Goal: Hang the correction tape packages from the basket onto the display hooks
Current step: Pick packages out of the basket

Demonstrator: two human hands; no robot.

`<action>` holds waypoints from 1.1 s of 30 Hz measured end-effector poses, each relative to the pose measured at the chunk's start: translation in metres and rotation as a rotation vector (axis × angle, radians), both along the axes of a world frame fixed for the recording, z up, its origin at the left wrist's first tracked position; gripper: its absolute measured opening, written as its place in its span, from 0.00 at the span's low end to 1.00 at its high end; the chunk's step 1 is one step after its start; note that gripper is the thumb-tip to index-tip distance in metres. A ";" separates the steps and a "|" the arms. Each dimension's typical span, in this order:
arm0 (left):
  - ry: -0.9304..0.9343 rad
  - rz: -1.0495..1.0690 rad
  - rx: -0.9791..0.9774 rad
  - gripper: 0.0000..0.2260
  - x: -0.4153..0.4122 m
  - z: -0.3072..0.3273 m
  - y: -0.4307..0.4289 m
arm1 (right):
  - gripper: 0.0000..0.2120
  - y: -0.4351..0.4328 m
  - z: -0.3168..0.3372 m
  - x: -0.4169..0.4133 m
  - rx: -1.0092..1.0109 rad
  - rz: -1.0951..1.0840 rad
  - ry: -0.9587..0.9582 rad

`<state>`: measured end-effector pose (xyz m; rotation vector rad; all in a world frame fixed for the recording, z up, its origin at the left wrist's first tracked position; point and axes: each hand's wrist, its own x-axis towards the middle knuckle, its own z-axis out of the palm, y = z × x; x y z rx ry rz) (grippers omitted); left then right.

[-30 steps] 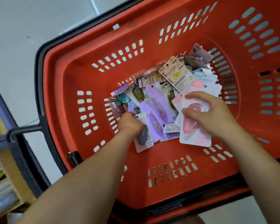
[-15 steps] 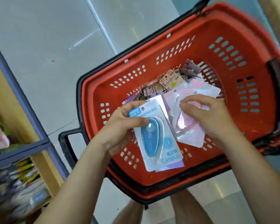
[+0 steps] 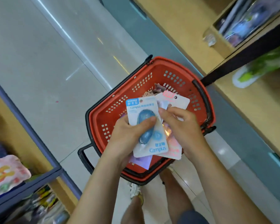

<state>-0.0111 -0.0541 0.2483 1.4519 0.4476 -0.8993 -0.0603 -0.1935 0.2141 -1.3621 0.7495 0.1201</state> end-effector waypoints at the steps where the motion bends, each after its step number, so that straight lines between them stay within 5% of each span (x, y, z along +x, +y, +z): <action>1: 0.003 0.012 0.024 0.09 0.000 0.009 0.002 | 0.11 0.001 0.012 -0.003 -0.009 -0.044 0.005; 5: 0.038 0.128 -0.008 0.10 -0.002 0.048 0.011 | 0.03 0.010 0.062 -0.020 -0.075 -0.169 -0.058; 11: 0.016 0.170 -0.202 0.15 -0.015 0.134 0.022 | 0.06 0.031 0.153 -0.050 -0.154 -0.282 -0.198; 18: -0.499 -0.410 -0.021 0.09 -0.053 0.244 0.011 | 0.02 0.053 0.262 -0.108 -0.121 -0.433 -0.255; 24: -0.795 -0.802 0.047 0.32 -0.103 0.309 -0.028 | 0.16 0.027 0.337 -0.176 0.051 -0.363 -0.297; 26: -0.755 -0.857 -0.043 0.26 -0.123 0.327 -0.044 | 0.17 0.015 0.353 -0.199 0.054 -0.420 -0.309; 29: -0.450 -0.911 -0.282 0.06 -0.149 0.349 -0.061 | 0.14 -0.007 0.369 -0.241 0.045 -0.568 -0.370; 31: -0.305 -0.960 -0.401 0.18 -0.167 0.357 -0.071 | 0.13 -0.025 0.379 -0.275 0.038 -0.687 -0.405; 33: -0.351 -0.945 -0.420 0.26 -0.193 0.364 -0.088 | 0.13 -0.043 0.389 -0.314 0.014 -0.752 -0.419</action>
